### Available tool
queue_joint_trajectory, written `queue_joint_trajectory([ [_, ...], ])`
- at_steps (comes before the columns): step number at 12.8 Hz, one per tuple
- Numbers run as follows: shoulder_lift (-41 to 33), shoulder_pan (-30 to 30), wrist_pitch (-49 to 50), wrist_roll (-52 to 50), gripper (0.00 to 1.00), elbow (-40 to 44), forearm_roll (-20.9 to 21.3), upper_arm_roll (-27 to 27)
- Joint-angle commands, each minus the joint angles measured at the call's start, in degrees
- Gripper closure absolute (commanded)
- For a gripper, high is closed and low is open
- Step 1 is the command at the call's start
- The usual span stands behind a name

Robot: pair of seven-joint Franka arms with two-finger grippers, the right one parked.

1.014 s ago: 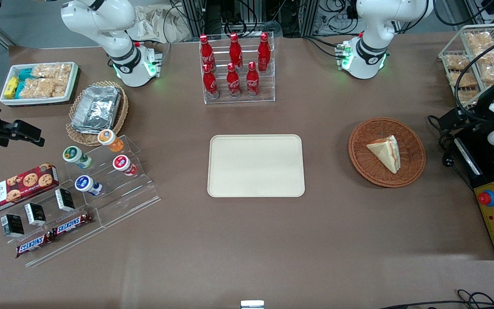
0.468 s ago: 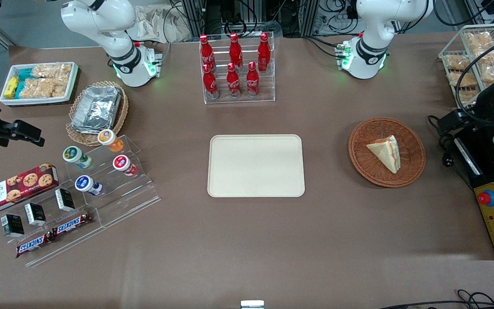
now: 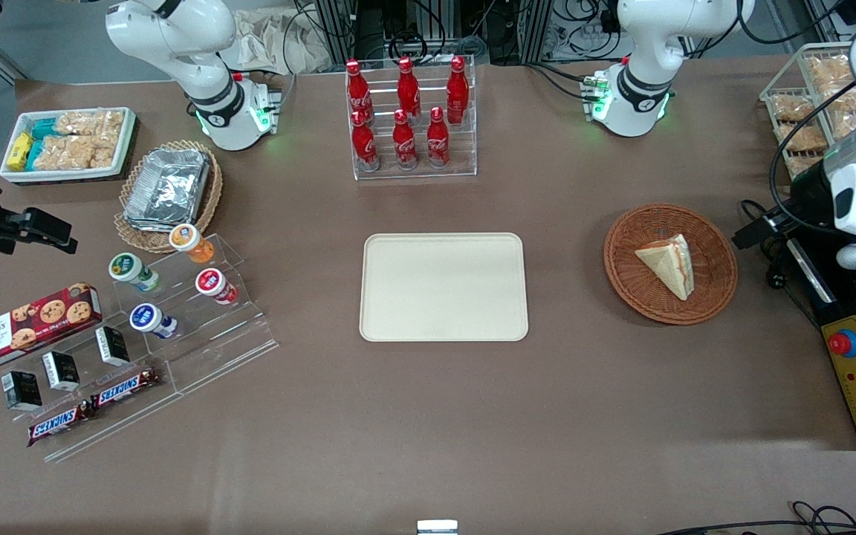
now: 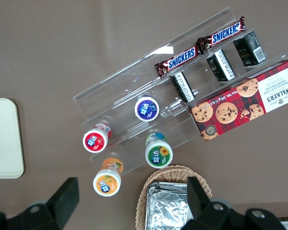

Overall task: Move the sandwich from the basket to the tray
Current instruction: 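Reach the left gripper over the wrapped sandwich in the wicker basket, then lower the left gripper around the wrapped sandwich and close it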

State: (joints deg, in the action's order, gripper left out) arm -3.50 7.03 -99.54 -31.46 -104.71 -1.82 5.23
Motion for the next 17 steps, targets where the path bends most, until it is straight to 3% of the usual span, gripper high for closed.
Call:
queue_joint_trajectory([
  [1,-6.7,-0.4,-7.6,-4.2,0.0,-13.2,0.1,-0.3],
  [4,-8.2,-0.4,-15.0,-7.4,0.0,-22.3,0.1,-0.2],
  [17,-3.3,-1.1,-39.0,-8.7,0.0,-40.5,0.3,-0.1],
])
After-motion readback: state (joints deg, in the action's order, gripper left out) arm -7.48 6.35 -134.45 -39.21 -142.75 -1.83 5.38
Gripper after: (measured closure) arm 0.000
